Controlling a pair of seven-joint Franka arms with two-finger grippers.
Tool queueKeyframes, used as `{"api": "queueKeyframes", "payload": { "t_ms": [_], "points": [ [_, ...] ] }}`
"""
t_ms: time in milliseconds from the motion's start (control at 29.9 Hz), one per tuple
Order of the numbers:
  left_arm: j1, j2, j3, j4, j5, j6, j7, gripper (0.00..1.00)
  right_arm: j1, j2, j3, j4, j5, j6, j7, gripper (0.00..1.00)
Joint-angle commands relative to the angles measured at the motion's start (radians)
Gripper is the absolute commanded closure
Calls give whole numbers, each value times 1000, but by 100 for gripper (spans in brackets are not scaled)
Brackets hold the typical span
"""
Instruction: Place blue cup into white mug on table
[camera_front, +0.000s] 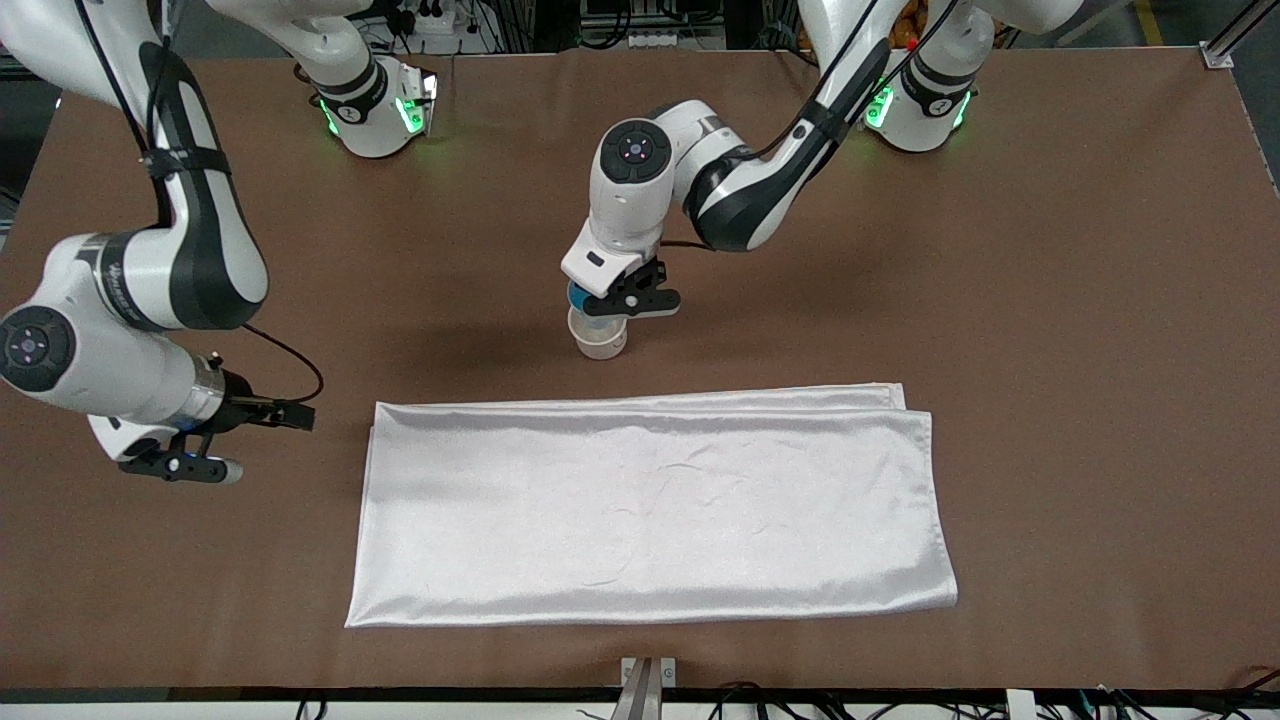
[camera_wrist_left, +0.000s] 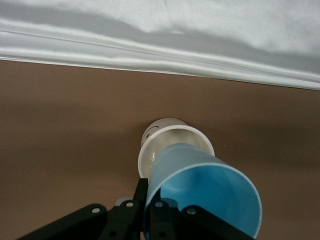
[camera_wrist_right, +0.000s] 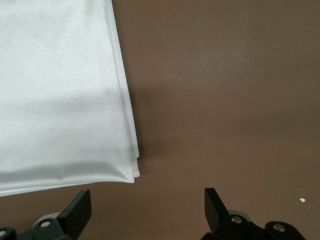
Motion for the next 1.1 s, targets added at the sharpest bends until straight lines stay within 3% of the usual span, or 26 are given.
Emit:
{"api": "queueKeyframes", "payload": {
  "t_ms": [0,334,702,835,935,969,1002,1069],
  "points": [
    [-24,48,13,32,26,29,-23,100,-25,-146,8,-45,-6,-52,-13,0],
    [-48,73,16,31,57,58,-73,100,-47,-300,16,-77,1,-119,-22,0],
    [-45,94,18,31,74,60,-73,100,-65,-404,18,-81,4,-199,-54,0],
    [-40,97,18,31,72,60,-70,63,-68,-419,19,-76,12,-231,-54,0],
    [-40,97,27,31,77,60,-53,18,-68,-421,24,-70,32,-237,-54,0],
    [-40,96,31,31,80,60,-52,8,-68,-421,30,-68,41,-238,-54,0],
    [-40,96,33,31,80,60,-50,0,-68,-421,38,-61,50,-238,-56,0],
    [-40,94,36,31,80,60,-53,0,-70,-420,62,-50,56,-248,-56,0]
  ]
}}
